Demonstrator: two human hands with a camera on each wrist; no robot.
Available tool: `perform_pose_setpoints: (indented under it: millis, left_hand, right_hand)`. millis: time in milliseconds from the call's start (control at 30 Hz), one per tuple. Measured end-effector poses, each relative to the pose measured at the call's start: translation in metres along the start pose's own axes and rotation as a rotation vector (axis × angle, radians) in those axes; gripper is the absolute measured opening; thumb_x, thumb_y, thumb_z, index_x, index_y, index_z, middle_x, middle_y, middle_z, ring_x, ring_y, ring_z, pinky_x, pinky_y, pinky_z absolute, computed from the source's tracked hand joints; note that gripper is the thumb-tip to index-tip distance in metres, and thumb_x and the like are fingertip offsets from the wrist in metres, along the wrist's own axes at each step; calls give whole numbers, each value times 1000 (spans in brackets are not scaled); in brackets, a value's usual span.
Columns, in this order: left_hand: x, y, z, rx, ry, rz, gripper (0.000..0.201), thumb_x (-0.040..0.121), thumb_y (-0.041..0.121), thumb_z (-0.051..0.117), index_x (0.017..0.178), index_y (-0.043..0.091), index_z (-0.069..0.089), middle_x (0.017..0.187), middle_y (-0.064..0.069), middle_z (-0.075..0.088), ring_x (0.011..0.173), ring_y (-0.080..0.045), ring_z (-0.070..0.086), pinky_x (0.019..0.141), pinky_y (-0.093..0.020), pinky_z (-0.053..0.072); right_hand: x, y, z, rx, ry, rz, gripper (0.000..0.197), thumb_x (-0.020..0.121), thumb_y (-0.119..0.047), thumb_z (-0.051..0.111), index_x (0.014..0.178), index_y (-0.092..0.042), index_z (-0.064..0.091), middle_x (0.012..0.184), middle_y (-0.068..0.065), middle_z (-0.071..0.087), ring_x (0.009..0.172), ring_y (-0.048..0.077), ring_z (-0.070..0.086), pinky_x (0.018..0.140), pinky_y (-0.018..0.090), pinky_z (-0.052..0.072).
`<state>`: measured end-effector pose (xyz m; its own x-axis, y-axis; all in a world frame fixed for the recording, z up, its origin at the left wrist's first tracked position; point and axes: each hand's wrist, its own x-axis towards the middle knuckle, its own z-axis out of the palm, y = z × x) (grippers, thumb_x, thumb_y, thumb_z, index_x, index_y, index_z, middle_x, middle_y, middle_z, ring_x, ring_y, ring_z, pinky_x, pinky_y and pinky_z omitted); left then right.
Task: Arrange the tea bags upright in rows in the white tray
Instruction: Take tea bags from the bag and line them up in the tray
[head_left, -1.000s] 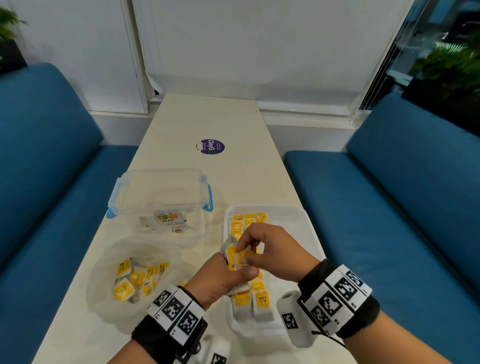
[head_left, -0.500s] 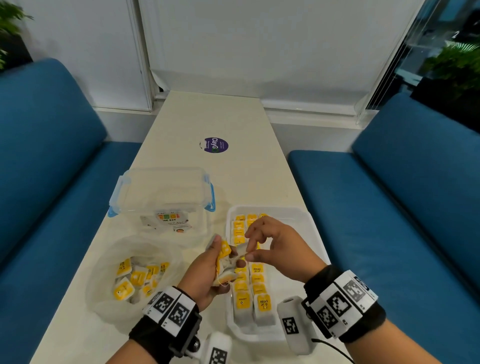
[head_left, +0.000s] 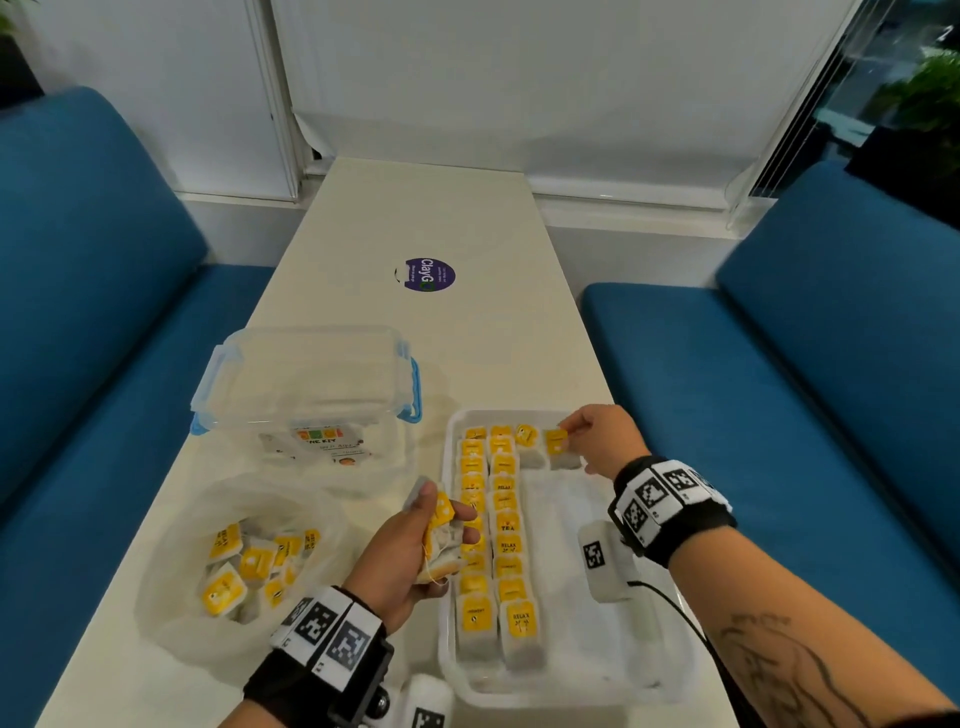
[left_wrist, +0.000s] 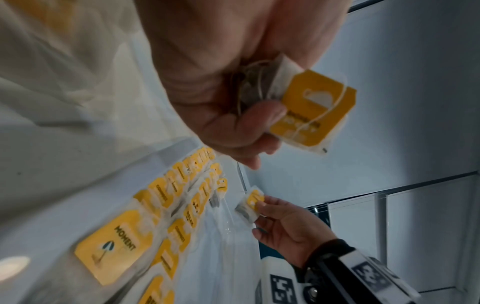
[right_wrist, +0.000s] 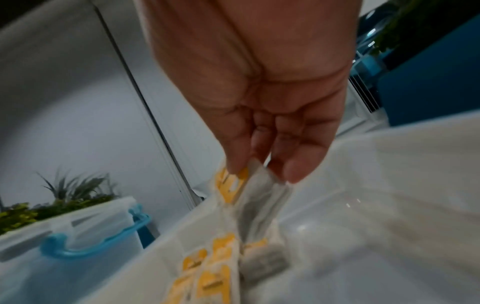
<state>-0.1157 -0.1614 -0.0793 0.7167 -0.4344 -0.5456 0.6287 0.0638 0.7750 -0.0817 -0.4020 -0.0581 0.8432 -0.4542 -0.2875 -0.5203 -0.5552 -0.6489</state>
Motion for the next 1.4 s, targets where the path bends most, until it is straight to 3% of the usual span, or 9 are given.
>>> perform_pose_setpoints:
  millis: [100, 200, 367, 500, 700, 900, 1033, 1167, 1400]
  left_hand:
    - [1, -1, -1, -7, 7, 2, 52, 94, 52, 30, 91, 12, 63, 81, -7, 63, 37, -7, 42, 40, -16, 29]
    - [2, -2, -4, -16, 13, 5, 51, 94, 52, 31, 90, 12, 63, 80, -8, 64, 36, -6, 42, 40, -16, 30]
    - [3, -4, -7, -30, 20, -2, 52, 93, 52, 31, 90, 12, 63, 81, -8, 64, 36, -6, 44, 39, -16, 30]
    - [3, -6, -8, -28, 20, -3, 53, 92, 53, 31, 90, 12, 63, 82, -9, 64, 37, -7, 44, 39, -16, 30]
    - [2, -6, -7, -18, 19, -1, 52, 93, 52, 29, 91, 11, 62, 81, -8, 63, 37, -6, 44, 40, -16, 29]
    - [2, -9, -8, -3, 11, -9, 52, 94, 52, 28, 91, 12, 62, 80, -7, 63, 36, -6, 43, 41, -16, 29]
    - [3, -9, -10, 26, 12, -8, 53, 93, 54, 28, 89, 14, 64, 80, -5, 65, 40, -7, 45, 43, -16, 30]
    - [3, -5, -8, 48, -20, -7, 58, 92, 56, 25, 89, 14, 64, 80, -4, 66, 43, -7, 48, 42, -17, 30]
    - [1, -1, 8, 99, -80, 16, 65, 87, 63, 18, 87, 16, 64, 77, -1, 67, 48, -10, 49, 43, -16, 30]
  right_hand:
    - [9, 5, 14, 11, -156, 99, 16, 87, -2, 58, 85, -18, 61, 79, 0, 60, 70, 13, 56, 52, 24, 51]
    - [15, 6, 22, 67, -222, 165, 14, 89, -1, 56, 91, -15, 60, 75, 2, 59, 64, 13, 56, 52, 24, 52]
    - [26, 8, 31, 96, -170, 225, 25, 88, -2, 58, 71, -20, 57, 74, 3, 54, 78, 21, 54, 49, 23, 45]
    - [31, 11, 37, 179, -133, 270, 28, 88, 4, 55, 68, -15, 57, 69, 6, 57, 55, 17, 50, 52, 27, 48]
    - [33, 10, 39, 267, -106, 329, 30, 89, 5, 52, 62, -10, 56, 61, 8, 53, 50, 20, 48, 51, 31, 49]
    - [31, 14, 39, 168, -80, 231, 27, 87, -7, 56, 66, -22, 50, 73, 2, 54, 62, 17, 55, 65, 34, 56]
    - [27, 14, 34, 80, -55, 203, 22, 86, -6, 61, 72, -17, 50, 87, 8, 58, 74, 22, 57, 76, 39, 58]
    - [10, 4, 22, 112, -49, 105, 15, 84, -5, 64, 81, -16, 54, 91, 9, 59, 74, 20, 56, 49, 27, 47]
    - [-60, -36, 0, 98, -386, -255, 12, 80, -10, 71, 76, -20, 65, 66, -7, 61, 58, 7, 53, 46, 20, 39]
